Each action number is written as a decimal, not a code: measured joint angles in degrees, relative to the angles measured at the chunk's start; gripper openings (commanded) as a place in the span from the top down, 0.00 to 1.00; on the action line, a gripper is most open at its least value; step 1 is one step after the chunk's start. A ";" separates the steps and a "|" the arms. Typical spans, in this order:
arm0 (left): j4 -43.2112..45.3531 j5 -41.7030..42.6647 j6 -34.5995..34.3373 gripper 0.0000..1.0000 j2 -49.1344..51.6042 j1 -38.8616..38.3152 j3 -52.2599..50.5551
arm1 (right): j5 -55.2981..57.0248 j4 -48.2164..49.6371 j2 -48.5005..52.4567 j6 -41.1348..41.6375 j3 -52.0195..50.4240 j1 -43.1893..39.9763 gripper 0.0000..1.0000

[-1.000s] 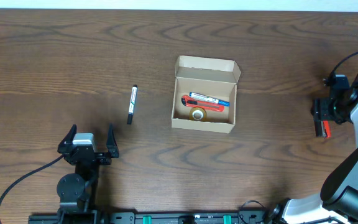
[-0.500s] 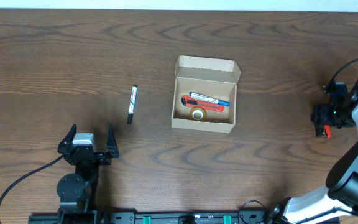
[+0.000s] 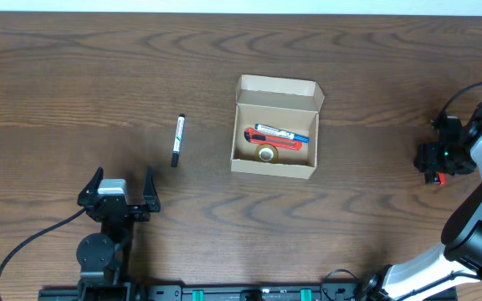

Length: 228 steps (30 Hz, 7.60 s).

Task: Pack container
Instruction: 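Lower the right gripper and grasp the red-black tool, then carry the red-black tool into the box and release it, then withdraw the right gripper and move the left gripper over the black marker, then lower the left gripper and grasp the black-capped whiteboard marker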

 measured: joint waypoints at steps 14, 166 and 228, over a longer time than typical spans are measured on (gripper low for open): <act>0.00 0.00 0.00 0.05 0.00 0.00 0.00 | 0.00 1.68 2.05 0.42 -1.73 -0.11 0.37; -54.86 -3.91 0.79 0.02 91.30 -8.66 80.15 | -1.49 -26.56 -17.79 21.22 32.17 5.31 0.01; -33.11 4.44 -3.67 0.34 108.83 -10.29 68.46 | -2.75 -20.46 -17.79 21.35 15.87 5.25 0.01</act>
